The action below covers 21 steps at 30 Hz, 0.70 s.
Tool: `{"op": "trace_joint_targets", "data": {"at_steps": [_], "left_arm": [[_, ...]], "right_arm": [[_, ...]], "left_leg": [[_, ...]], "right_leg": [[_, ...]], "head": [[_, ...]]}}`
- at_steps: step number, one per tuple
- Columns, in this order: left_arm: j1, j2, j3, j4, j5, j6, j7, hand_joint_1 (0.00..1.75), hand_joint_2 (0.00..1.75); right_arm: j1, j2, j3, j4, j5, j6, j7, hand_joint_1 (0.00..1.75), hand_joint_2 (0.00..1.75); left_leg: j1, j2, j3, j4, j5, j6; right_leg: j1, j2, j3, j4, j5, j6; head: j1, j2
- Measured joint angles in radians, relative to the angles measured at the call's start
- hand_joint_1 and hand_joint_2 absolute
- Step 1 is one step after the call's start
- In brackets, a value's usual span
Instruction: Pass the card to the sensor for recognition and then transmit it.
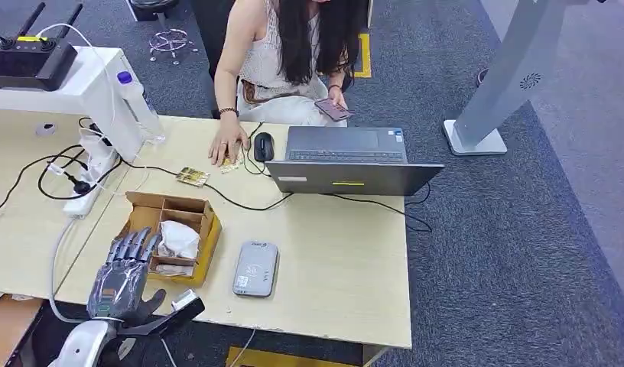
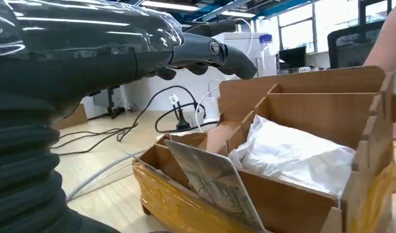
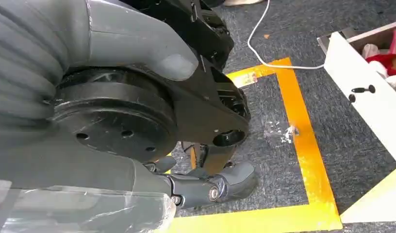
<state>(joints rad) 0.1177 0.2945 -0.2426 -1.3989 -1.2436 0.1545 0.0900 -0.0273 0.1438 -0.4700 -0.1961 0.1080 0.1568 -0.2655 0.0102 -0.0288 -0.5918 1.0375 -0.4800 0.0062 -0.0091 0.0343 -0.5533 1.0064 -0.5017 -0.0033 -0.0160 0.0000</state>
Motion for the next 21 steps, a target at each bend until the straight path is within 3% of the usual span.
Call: {"op": "trace_joint_targets", "data": {"at_steps": [8,9,21], "left_arm": [[-0.002,-0.014,0.019,0.032,-0.010,0.014,-0.018,0.00,1.75],[-0.002,-0.017,0.021,0.034,-0.010,0.014,-0.019,1.75,1.75],[-0.002,-0.027,0.029,0.041,-0.008,0.023,-0.032,1.75,1.75]], "right_arm": [[0.000,0.000,0.000,0.000,0.006,0.000,0.000,0.00,1.75],[0.000,0.000,0.000,0.000,0.006,0.000,0.000,0.00,1.75],[0.000,0.000,0.000,0.000,0.010,0.000,0.000,0.00,1.75]], "left_leg": [[0.000,0.000,0.000,0.000,0.000,0.000],[0.000,0.000,0.000,0.000,0.000,0.000],[0.000,0.000,0.000,0.000,0.000,0.000]], "right_leg": [[0.000,0.000,0.000,0.000,0.000,0.000],[0.000,0.000,0.000,0.000,0.000,0.000],[0.000,0.000,0.000,0.000,0.000,0.000]], "head": [[0.000,0.000],[0.000,0.000],[0.000,0.000]]}}
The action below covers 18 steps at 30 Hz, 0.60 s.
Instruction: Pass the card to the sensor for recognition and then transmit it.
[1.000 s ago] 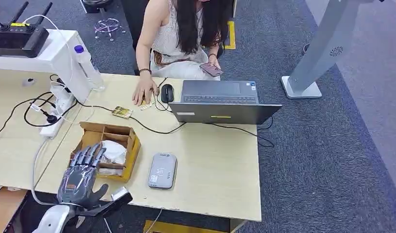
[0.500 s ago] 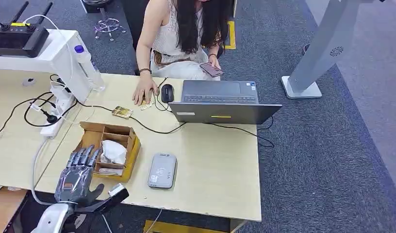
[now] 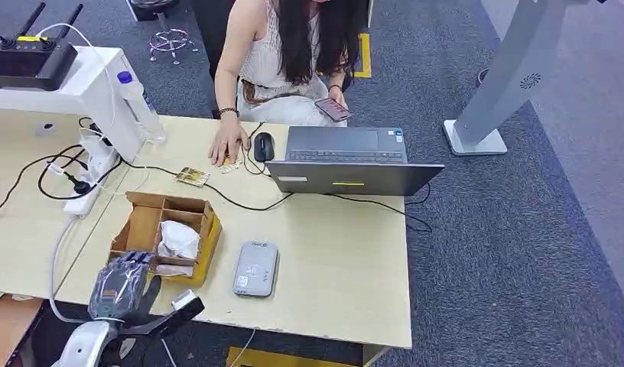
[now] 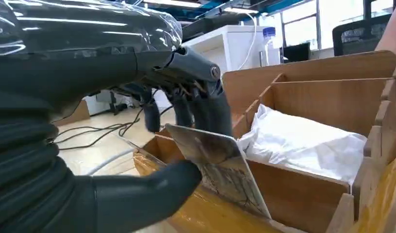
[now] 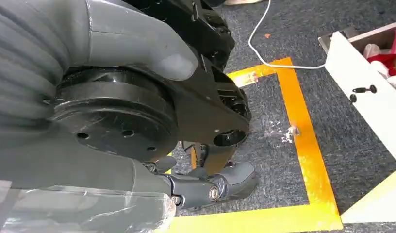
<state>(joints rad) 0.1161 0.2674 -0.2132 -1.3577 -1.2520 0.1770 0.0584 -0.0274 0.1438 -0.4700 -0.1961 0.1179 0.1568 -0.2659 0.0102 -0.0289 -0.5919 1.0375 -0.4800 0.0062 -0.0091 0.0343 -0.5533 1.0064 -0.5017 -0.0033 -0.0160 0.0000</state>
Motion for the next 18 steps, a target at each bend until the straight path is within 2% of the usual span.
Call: {"op": "trace_joint_targets", "data": {"at_steps": [3,4,18], "left_arm": [[0.000,0.000,0.003,0.000,0.002,0.006,-0.008,1.75,1.75],[0.000,-0.001,0.005,0.000,0.002,0.010,-0.010,1.75,1.75],[0.002,-0.001,0.009,0.000,0.003,0.012,-0.019,1.75,1.75]], "right_arm": [[0.000,0.000,0.000,0.000,0.001,0.001,0.000,0.00,1.75],[0.000,0.000,0.000,0.000,0.002,0.002,-0.001,0.00,0.00],[0.000,0.000,-0.005,0.000,0.008,0.003,-0.004,0.00,0.00]], "left_leg": [[0.000,0.000,0.000,0.000,0.000,0.000],[0.000,0.000,0.000,0.000,0.000,0.000],[0.000,0.000,0.000,0.000,0.000,0.000]], "right_leg": [[0.000,0.000,0.000,0.000,0.000,0.000],[0.000,0.000,0.000,0.000,0.000,0.000],[0.000,0.000,0.000,0.000,0.000,0.000]], "head": [[0.000,0.000],[0.000,0.000],[0.000,0.000]]}}
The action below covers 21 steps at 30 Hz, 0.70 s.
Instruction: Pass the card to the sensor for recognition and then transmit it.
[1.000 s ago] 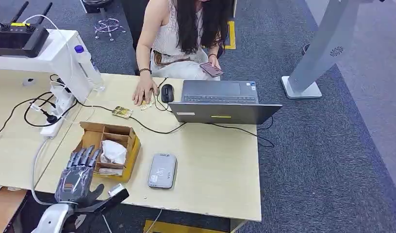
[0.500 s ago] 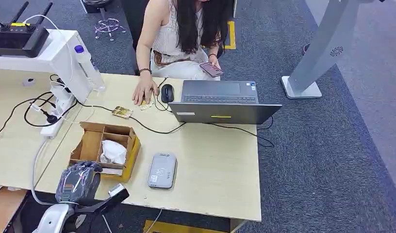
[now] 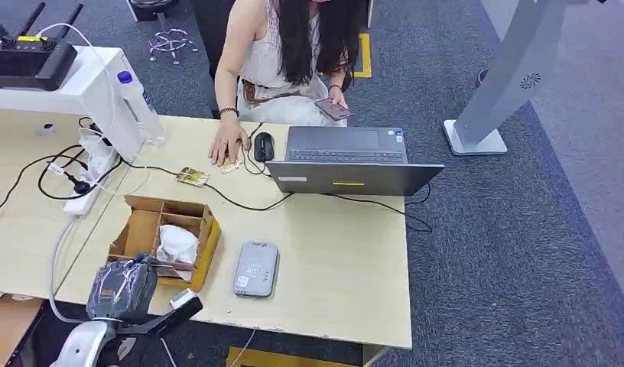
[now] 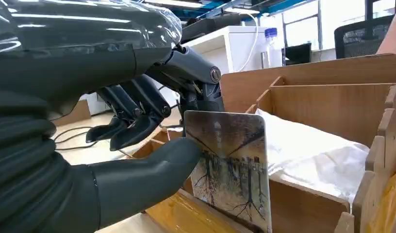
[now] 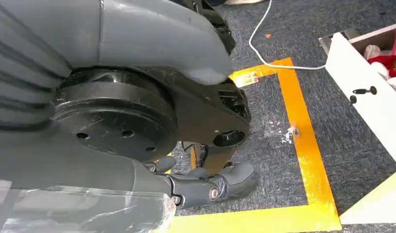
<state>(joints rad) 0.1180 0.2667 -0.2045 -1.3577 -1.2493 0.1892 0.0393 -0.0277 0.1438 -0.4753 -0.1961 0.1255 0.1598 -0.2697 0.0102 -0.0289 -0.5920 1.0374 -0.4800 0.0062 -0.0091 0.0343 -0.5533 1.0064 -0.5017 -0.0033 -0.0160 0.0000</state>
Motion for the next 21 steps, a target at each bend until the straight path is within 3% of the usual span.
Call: {"op": "trace_joint_targets", "data": {"at_steps": [9,13,21], "left_arm": [[0.000,0.000,0.000,0.000,-0.013,0.007,0.003,1.75,1.75],[0.001,-0.011,0.010,-0.001,-0.003,0.083,-0.006,1.75,1.75],[0.006,-0.026,0.018,-0.046,-0.013,0.123,-0.022,1.75,1.75]], "right_arm": [[0.000,0.000,-0.001,0.000,0.000,0.001,0.000,0.00,0.00],[0.000,0.000,-0.003,0.000,0.000,0.002,-0.005,0.00,0.00],[0.000,0.000,-0.016,0.000,0.002,0.002,-0.008,0.00,0.00]], "left_leg": [[0.000,0.000,0.000,0.000,0.000,0.000],[0.000,0.000,0.000,0.000,0.000,0.000],[0.000,0.000,0.000,0.000,0.000,0.000]], "right_leg": [[0.000,0.000,0.000,0.000,0.000,0.000],[0.000,0.000,0.000,0.000,0.000,0.000],[0.000,0.000,0.000,0.000,0.000,0.000]], "head": [[0.000,0.000],[0.000,0.000],[0.000,0.000]]}}
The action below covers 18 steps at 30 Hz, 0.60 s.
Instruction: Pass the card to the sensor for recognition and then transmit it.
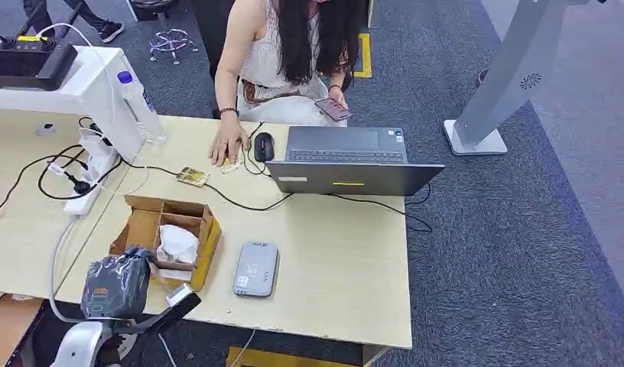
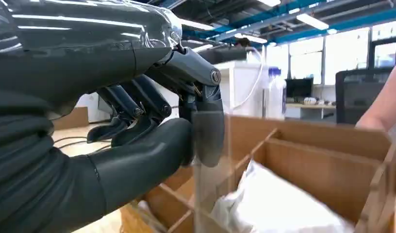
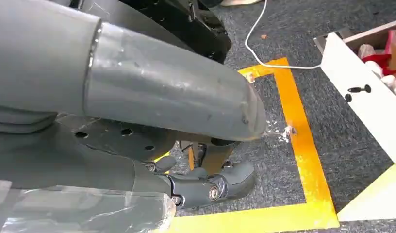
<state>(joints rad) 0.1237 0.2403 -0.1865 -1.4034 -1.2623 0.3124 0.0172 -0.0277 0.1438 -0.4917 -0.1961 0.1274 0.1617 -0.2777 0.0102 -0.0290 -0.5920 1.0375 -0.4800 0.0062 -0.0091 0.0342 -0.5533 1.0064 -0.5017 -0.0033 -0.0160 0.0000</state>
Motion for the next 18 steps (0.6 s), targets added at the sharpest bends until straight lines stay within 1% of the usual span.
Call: {"op": "trace_joint_targets", "data": {"at_steps": [3,8,12,18], "left_arm": [[0.007,-0.003,0.000,-0.053,-0.007,0.021,-0.018,1.75,1.75],[0.013,-0.004,0.000,-0.144,0.002,0.026,-0.031,1.75,1.75],[0.011,-0.003,0.000,-0.195,0.014,0.041,-0.047,1.75,1.75],[-0.038,-0.003,0.000,-0.249,0.023,0.050,-0.065,1.75,1.75]], "right_arm": [[0.000,0.000,-0.003,0.000,0.000,0.000,-0.006,0.00,0.00],[0.000,0.000,-0.010,0.000,0.001,0.001,-0.008,0.00,0.00],[0.000,0.000,-0.016,0.000,0.005,0.001,-0.008,0.00,0.00],[0.000,0.000,-0.023,0.000,0.013,0.006,-0.010,0.00,0.00]], "left_leg": [[0.000,0.000,0.000,0.000,0.000,0.000],[0.000,0.000,0.000,0.000,0.000,0.000],[0.000,0.000,0.000,0.000,0.000,0.000],[0.000,0.000,0.000,0.000,0.000,0.000]], "right_leg": [[0.000,0.000,0.000,0.000,0.000,0.000],[0.000,0.000,0.000,0.000,0.000,0.000],[0.000,0.000,0.000,0.000,0.000,0.000],[0.000,0.000,0.000,0.000,0.000,0.000]], "head": [[0.000,0.000],[0.000,0.000],[0.000,0.000],[0.000,0.000]]}}
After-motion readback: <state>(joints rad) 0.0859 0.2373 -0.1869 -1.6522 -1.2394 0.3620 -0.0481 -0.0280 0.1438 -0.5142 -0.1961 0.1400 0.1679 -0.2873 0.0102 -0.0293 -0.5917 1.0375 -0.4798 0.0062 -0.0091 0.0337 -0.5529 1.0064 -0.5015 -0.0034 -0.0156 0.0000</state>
